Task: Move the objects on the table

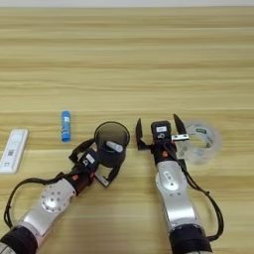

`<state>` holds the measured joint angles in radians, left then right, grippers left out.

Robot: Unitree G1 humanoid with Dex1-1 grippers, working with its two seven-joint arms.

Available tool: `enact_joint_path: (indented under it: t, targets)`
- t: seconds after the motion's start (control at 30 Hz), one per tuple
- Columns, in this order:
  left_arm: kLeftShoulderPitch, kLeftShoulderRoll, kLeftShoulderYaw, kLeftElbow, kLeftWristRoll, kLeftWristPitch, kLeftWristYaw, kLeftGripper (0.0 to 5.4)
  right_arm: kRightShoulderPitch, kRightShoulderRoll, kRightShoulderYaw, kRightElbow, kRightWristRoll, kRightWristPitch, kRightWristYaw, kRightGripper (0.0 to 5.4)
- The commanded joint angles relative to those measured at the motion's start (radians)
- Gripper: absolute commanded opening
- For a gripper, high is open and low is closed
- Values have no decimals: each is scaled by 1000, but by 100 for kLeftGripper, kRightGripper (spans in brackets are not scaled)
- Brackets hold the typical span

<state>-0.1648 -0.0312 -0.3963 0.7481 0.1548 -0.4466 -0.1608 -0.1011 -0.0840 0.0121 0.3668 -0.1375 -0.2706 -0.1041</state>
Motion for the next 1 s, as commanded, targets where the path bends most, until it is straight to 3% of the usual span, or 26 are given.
enact_joint_path:
  t: [0.03, 0.53, 1.0]
  targets:
    - [50, -31, -1, -38, 6, 23, -1, 539, -3, 4, 1, -7, -5, 4, -5, 540]
    - [117, 3, 20, -131, 11, 55, -1, 539, -5, 5, 1, -5, -7, 4, -7, 540]
    - [192, 73, 81, -220, 11, 85, 11, 539, -9, 7, 2, -2, -8, 4, -8, 540]
